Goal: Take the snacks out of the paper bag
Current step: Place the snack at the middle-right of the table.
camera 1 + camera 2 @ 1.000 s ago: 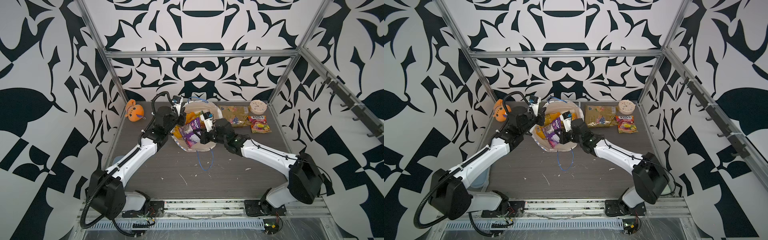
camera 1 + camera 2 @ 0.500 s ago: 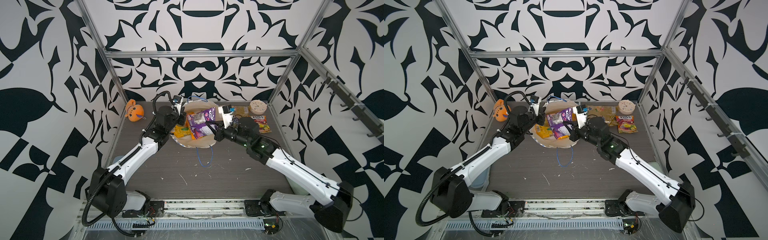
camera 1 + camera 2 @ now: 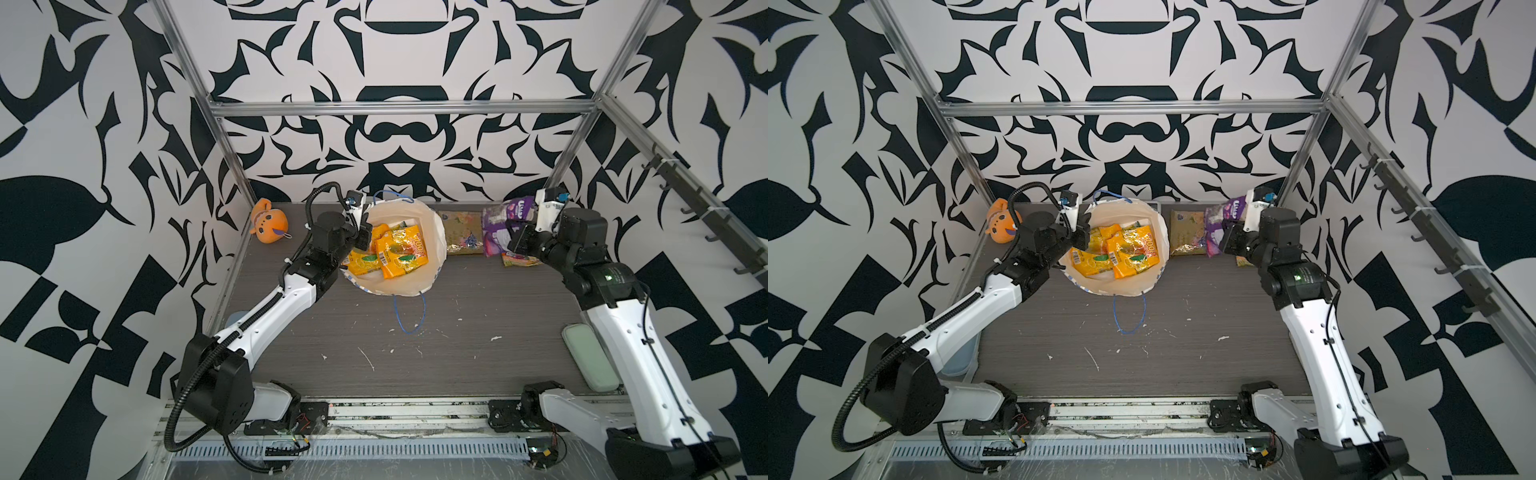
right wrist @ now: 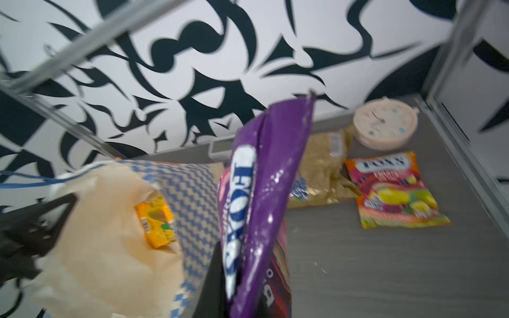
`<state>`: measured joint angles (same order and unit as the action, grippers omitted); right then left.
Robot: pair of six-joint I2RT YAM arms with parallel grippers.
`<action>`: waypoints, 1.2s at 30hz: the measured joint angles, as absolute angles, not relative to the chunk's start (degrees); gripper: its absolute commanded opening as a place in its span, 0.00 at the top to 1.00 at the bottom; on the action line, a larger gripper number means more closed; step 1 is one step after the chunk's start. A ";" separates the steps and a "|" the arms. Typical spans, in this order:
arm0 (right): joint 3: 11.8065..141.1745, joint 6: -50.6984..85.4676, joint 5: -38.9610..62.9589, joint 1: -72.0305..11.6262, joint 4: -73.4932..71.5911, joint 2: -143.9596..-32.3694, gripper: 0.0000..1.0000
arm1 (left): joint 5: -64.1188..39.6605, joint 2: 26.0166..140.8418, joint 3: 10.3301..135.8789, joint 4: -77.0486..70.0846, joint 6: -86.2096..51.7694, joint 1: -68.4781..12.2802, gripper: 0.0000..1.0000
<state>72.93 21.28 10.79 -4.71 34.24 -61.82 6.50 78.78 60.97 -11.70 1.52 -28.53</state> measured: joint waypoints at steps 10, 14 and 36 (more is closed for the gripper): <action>61.93 21.58 23.27 5.93 36.56 -75.53 1.00 | 7.09 79.88 61.93 -11.49 2.76 -28.51 1.00; 60.23 21.56 25.32 5.93 34.81 -76.53 1.00 | 7.05 80.58 62.04 -11.60 2.81 -28.51 1.00; 59.88 19.00 23.40 8.69 27.24 -90.24 1.00 | 6.63 80.79 62.76 -11.11 2.81 -28.51 1.00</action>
